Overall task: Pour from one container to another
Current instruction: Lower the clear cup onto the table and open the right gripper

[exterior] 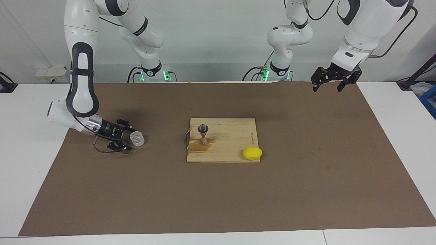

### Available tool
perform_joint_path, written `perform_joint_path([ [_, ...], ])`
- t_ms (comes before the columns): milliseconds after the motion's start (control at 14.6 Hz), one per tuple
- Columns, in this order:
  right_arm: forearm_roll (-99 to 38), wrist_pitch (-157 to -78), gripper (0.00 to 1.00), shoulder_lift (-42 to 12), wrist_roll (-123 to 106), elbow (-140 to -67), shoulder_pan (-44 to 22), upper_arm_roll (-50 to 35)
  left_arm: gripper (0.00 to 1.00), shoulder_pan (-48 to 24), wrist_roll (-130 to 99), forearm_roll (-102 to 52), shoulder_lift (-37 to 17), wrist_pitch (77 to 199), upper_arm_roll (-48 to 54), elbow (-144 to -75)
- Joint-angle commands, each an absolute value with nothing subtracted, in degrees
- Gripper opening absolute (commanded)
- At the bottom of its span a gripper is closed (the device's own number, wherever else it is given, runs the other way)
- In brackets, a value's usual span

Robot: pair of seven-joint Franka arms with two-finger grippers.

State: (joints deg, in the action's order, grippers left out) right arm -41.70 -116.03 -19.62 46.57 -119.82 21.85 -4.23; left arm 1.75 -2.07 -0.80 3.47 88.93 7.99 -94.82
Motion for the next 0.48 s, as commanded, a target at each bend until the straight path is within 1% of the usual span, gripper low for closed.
perform_joint_path([
  [0,-35.7,-117.1,1.0,-15.7,45.3,-120.6,22.6,-4.5,1.0,1.6,-1.9,-1.4,4.5,88.3,7.6,-95.6],
  [137,-33.3,-116.8,1.0,-13.1,44.9,-120.6,22.5,-4.5,1.0,1.6,-1.9,-1.4,4.5,88.3,7.6,-95.6],
  [410,-23.9,-115.8,1.0,-7.7,43.3,-119.6,21.8,-5.1,1.0,1.6,-1.9,-1.4,4.5,88.3,7.6,-95.6],
])
